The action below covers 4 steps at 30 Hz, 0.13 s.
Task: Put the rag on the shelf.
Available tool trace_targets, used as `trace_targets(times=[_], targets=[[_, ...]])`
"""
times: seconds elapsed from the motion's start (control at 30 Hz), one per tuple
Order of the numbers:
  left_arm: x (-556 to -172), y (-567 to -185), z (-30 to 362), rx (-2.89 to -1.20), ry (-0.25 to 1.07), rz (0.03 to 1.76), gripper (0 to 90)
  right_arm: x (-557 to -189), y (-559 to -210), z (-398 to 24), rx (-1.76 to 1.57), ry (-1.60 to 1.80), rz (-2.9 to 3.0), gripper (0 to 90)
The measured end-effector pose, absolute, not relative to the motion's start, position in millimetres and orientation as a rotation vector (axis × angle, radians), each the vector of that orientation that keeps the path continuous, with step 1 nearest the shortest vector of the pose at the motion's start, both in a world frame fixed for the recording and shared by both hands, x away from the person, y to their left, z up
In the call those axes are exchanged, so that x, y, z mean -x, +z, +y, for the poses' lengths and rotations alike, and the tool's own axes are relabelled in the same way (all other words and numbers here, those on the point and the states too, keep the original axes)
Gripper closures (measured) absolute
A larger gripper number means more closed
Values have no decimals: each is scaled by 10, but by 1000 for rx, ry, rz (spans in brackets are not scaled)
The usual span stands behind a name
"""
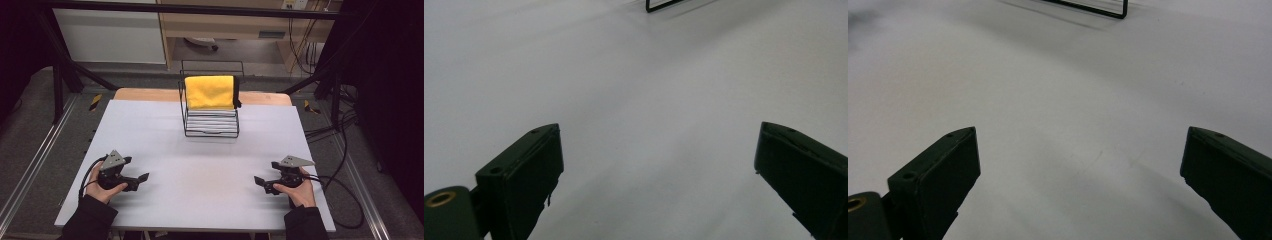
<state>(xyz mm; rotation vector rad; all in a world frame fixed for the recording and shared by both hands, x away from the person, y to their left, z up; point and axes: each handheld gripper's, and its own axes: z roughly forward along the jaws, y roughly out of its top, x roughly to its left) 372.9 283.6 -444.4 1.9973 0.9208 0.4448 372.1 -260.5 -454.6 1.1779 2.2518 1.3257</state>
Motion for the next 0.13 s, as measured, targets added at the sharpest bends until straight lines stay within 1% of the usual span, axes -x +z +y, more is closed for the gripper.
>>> trace_targets(times=[0.13], targets=[[-3725, -4456, 2830, -2002, 440, 919, 57, -3719, -4541, -2608, -1178, 1323, 2251, 31]])
